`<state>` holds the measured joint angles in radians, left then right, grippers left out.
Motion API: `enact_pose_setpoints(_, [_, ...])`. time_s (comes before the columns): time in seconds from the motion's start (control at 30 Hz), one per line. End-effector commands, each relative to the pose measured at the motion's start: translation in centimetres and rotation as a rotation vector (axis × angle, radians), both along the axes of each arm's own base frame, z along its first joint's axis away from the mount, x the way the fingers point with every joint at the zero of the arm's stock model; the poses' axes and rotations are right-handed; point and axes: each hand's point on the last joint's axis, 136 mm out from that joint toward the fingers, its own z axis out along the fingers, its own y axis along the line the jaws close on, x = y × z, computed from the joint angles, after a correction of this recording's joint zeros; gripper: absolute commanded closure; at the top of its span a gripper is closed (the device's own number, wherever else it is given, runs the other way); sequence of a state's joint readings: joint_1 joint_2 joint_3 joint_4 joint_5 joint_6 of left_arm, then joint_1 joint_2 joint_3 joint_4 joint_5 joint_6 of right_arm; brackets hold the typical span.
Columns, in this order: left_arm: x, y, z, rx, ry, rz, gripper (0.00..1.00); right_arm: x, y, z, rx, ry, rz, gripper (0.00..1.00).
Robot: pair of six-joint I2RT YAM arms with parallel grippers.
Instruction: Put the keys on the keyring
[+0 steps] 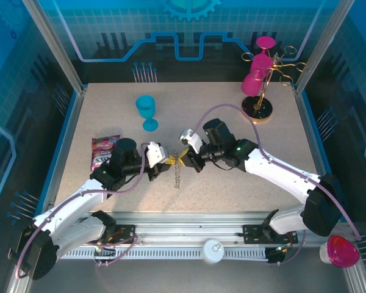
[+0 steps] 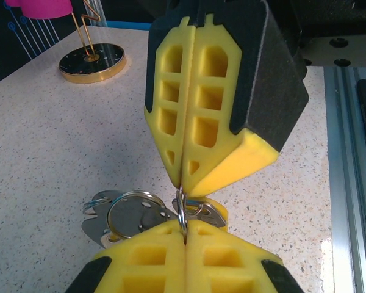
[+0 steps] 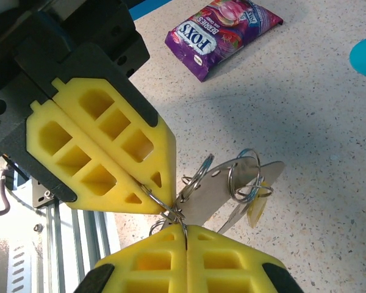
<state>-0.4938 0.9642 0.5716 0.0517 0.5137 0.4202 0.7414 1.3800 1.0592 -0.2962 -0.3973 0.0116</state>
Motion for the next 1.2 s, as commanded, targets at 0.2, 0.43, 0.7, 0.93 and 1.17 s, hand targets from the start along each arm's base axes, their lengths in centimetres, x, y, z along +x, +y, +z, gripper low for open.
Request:
enact_pose_setpoints(0.2, [-0.9, -0.5, 2.3, -0.056, -0.11, -0.055, 1.0, 1.4, 0.1, 0.9, 0.0, -0.013, -0.062, 0.9])
enact_pose_setpoints(0.43, [-0.8, -0.6, 2.7, -0.066, -0.113, -0.052, 1.0, 1.1, -1.2, 1.9, 0.014, -0.023, -0.089, 0.61])
enact_pose_setpoints(0.7, [-1.9, -1.0, 3.9, -0.13, -0.097, -0.113, 1.0, 0.5, -3.4, 3.5, 0.102, -0.258, -0.035, 0.59])
enact_pose_setpoints(0.93, [-3.7, -1.8, 5.0, -0.216, -0.105, -0.233, 1.0, -4.7, -2.1, 5.2, 0.282, -0.473, 0.272, 0.63])
enact_pose_setpoints(1.17, [-3.8, -1.9, 5.2, -0.23, -0.128, -0.244, 1.0, -5.3, -1.4, 5.4, 0.292, -0.509, 0.303, 0.7])
